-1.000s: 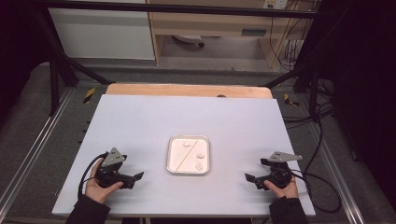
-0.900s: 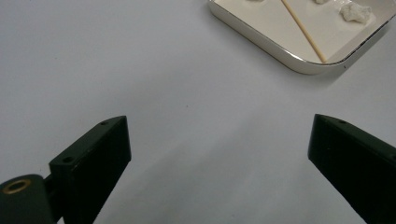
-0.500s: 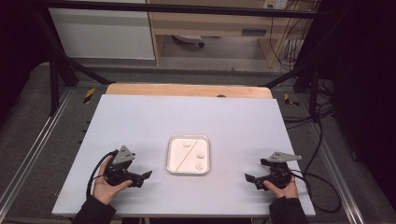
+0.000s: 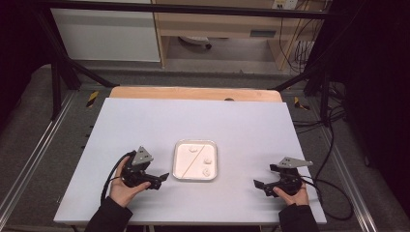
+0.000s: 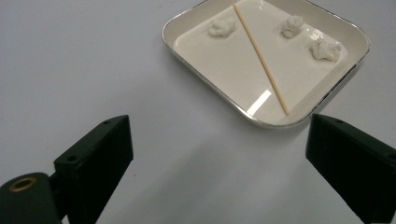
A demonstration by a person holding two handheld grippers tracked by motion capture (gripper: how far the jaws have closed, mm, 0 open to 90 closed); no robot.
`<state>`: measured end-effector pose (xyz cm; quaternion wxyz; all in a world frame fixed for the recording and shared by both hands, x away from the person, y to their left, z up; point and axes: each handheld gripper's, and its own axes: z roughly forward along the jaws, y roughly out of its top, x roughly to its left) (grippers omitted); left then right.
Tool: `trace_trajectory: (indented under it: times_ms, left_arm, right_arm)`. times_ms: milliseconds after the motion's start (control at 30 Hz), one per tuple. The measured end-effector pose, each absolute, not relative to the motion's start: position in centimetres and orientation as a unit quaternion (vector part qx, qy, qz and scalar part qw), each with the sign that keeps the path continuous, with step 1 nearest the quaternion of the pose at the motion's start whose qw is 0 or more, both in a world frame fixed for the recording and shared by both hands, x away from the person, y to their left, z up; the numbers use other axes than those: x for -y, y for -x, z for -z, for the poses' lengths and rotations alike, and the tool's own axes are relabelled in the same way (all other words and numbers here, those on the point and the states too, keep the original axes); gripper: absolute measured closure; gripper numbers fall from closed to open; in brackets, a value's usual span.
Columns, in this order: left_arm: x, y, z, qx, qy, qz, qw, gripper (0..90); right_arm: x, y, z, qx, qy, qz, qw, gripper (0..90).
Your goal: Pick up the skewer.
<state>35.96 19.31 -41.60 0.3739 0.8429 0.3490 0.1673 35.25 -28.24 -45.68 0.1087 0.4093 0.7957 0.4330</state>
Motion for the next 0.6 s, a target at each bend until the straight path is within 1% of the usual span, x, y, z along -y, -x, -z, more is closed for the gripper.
trace_trajectory:
  times_ms: [400,467,600]
  left_arm:
    - [-15.7,-36.7,41.1,-0.344,-0.852,-0.176,0.354,9.4]
    - [-15.2,-36.9,41.2,-0.344,-0.852,-0.178,0.352,12.2]
    - [-14.0,-37.3,41.2,-0.350,-0.853,-0.172,0.347,13.8]
  right_arm:
    - [28.2,-35.3,45.7,-0.797,-0.409,-0.431,0.108,0.7]
    - [28.2,-35.3,45.7,-0.797,-0.408,-0.431,0.108,0.7]
    - [28.2,-35.3,45.7,-0.797,-0.409,-0.431,0.108,0.7]
